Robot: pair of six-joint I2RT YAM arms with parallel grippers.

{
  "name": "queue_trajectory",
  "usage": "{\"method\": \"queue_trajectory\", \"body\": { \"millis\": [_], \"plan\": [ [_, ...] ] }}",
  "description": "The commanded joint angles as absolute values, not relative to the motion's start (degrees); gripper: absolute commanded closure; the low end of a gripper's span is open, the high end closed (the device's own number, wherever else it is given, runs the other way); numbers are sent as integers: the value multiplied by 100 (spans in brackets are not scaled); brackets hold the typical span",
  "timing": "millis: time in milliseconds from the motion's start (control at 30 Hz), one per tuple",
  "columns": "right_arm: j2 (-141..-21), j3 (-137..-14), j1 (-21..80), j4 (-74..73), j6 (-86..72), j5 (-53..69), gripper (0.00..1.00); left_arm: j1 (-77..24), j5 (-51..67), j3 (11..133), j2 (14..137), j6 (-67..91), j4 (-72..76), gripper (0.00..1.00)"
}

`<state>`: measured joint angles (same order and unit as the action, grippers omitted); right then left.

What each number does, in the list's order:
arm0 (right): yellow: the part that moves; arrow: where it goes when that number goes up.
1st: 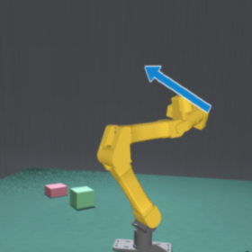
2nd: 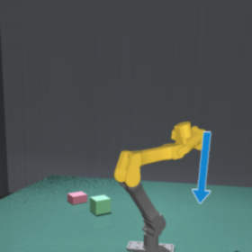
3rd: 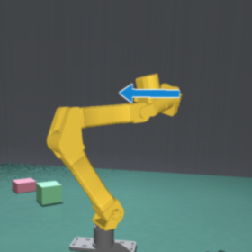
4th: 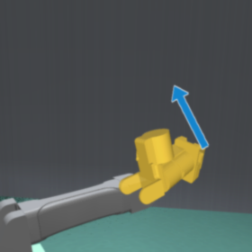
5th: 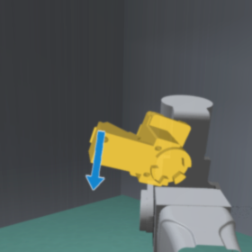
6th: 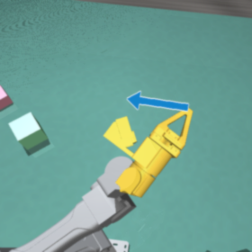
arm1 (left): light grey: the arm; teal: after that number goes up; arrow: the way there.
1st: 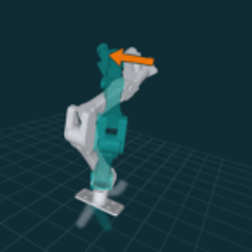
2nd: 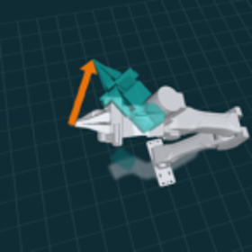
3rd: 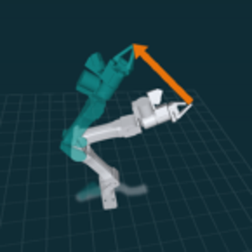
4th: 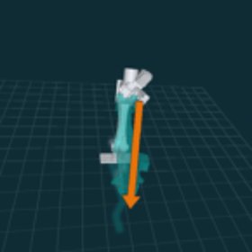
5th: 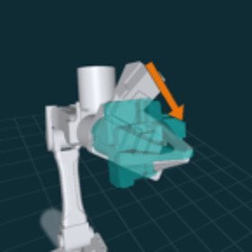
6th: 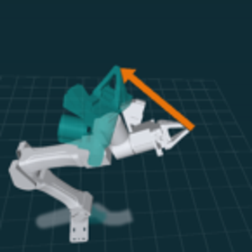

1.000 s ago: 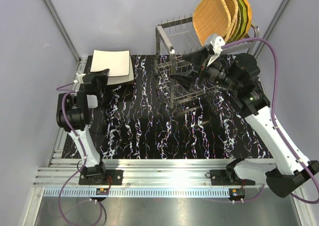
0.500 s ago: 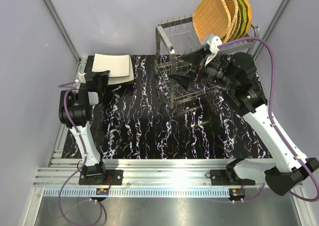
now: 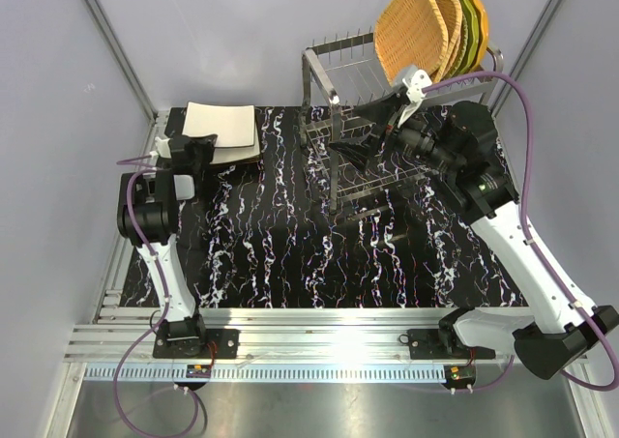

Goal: Unload the plates from the dish rack
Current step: Place the plate on the table

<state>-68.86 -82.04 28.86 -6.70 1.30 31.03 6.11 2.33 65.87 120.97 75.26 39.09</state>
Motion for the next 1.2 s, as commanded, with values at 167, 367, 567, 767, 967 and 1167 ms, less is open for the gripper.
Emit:
{"method": "queue_trajectory", "body": {
  "millis": [167, 367, 567, 767, 967, 1167],
  "plan": [
    [-6768, -8139, 2821, -413, 194, 2997, 0, 562, 17, 6873, 11681, 7400, 4571, 67],
    [-6724, -8077, 2821, -369, 167, 3032, 0, 545, 17, 6785, 11435, 7260, 4122, 43],
    [-6662, -8016, 2812, -308, 123, 3067, 0, 554, 18, 6671, 11198, 7102, 3806, 27],
    [-6574, -7980, 2812, -281, 97, 3085, 1, 545, 220, 6776, 11057, 6953, 3218, 16],
    [-6486, -7901, 2804, -264, 79, 3094, 0, 545, 430, 6943, 11004, 6785, 2260, 7],
    [-6399, -7849, 2813, -264, 44, 3120, 0, 545, 580, 6961, 10951, 6715, 1776, 5]
  ]
}}
